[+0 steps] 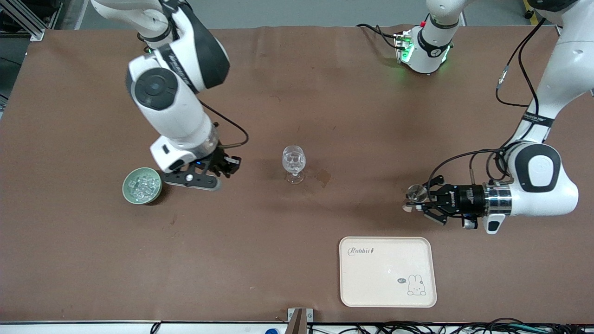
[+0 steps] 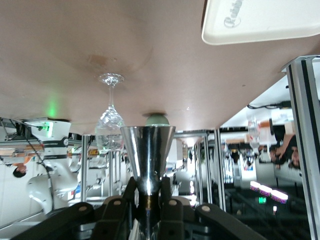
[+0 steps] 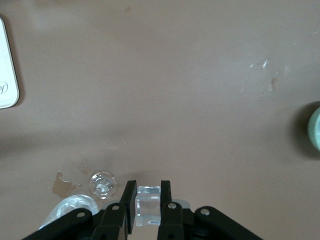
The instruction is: Pour wine and add ice with both arms
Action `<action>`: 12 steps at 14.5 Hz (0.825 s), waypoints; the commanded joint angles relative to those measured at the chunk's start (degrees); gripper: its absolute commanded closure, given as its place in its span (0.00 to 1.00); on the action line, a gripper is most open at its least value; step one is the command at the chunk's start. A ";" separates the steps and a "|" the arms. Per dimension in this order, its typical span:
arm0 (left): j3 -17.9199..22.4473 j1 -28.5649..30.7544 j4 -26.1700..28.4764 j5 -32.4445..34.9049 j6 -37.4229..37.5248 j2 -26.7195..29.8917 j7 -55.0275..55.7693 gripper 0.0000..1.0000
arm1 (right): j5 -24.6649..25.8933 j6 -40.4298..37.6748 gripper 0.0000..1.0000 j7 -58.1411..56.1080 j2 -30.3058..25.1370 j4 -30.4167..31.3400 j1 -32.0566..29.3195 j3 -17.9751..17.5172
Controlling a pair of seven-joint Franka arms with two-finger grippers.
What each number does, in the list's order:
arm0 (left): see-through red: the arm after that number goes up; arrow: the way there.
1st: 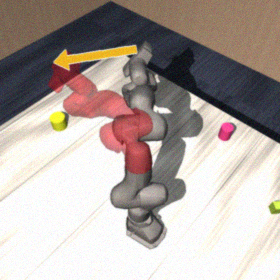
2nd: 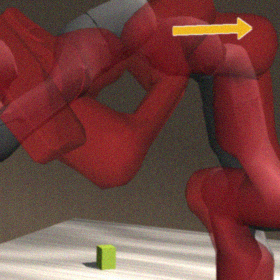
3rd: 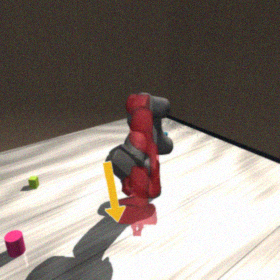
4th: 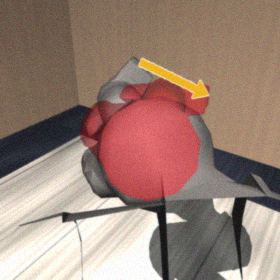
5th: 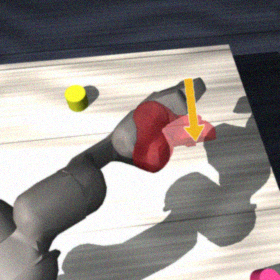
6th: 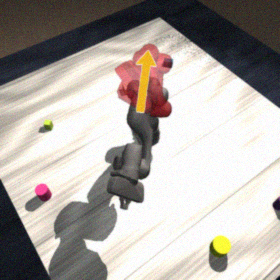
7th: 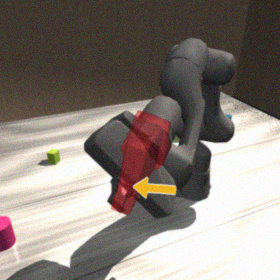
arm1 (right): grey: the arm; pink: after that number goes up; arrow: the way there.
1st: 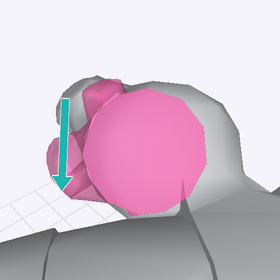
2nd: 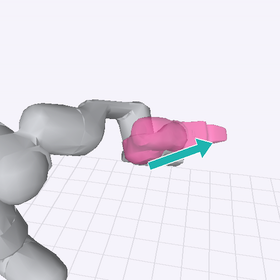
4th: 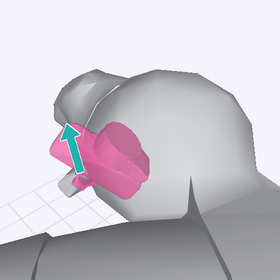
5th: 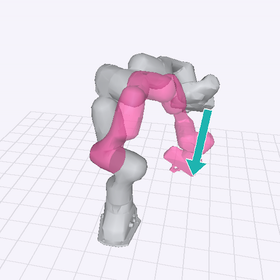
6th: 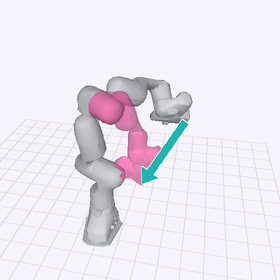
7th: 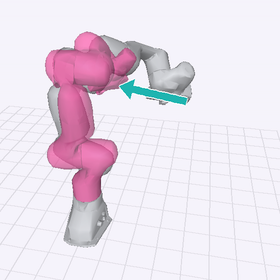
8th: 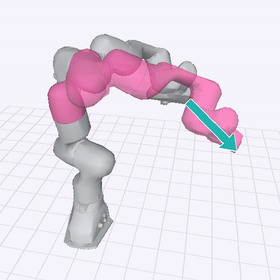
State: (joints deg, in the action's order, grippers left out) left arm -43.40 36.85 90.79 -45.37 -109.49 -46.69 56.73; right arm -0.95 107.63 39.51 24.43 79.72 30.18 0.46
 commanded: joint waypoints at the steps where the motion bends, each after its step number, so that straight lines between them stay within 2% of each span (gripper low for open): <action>1: 1.64 1.29 -0.97 -1.39 4.10 -1.91 -4.25 0.99 | 0.16 0.29 0.98 2.94 1.75 -2.38 2.59 0.60; 4: 6.30 1.30 -0.88 -1.47 7.27 -2.26 -7.50 0.99 | 0.33 2.57 0.98 7.41 3.68 -2.29 6.19 0.60; 9: 12.01 2.09 -0.88 -1.39 9.30 -6.30 -15.06 0.99 | 0.25 4.69 0.98 9.80 6.41 -2.29 10.06 0.60; 12: 12.81 2.09 -0.88 -0.86 9.21 -8.76 -15.94 0.98 | -0.02 4.78 0.98 9.89 7.12 -2.20 11.65 0.60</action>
State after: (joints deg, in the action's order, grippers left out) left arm -30.84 39.09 90.72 -45.44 -101.38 -53.95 41.49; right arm -0.92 112.54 48.43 30.84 78.59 40.63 0.50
